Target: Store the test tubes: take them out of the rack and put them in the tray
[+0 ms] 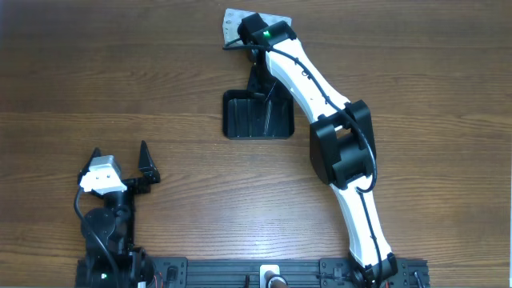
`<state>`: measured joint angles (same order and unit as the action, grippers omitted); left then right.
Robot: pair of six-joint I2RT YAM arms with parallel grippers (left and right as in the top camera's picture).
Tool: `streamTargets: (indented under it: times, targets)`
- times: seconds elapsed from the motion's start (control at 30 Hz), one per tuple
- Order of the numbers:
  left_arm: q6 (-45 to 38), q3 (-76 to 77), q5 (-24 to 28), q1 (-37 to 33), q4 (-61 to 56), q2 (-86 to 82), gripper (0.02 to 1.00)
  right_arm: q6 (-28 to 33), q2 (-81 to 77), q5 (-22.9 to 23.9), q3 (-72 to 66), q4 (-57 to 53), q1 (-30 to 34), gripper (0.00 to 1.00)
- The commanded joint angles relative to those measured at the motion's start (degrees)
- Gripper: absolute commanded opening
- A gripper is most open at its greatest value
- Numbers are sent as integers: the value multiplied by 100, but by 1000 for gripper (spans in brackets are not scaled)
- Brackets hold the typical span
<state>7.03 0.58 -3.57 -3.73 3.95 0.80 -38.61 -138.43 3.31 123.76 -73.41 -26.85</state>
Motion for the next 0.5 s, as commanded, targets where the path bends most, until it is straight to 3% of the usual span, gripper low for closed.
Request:
streamTargets:
  times: [0.03, 0.37, 0.5]
  targets:
    - [-101, -24, 35, -31, 0, -42, 996, -57, -234, 20, -55, 63, 42, 84]
    - [-101, -24, 33, -31, 0, -42, 998, -57, -293, 20, -55, 101, 42, 88]
    - [-101, -26, 35, -31, 0, -42, 996, -57, -293, 20, -55, 107, 42, 148]
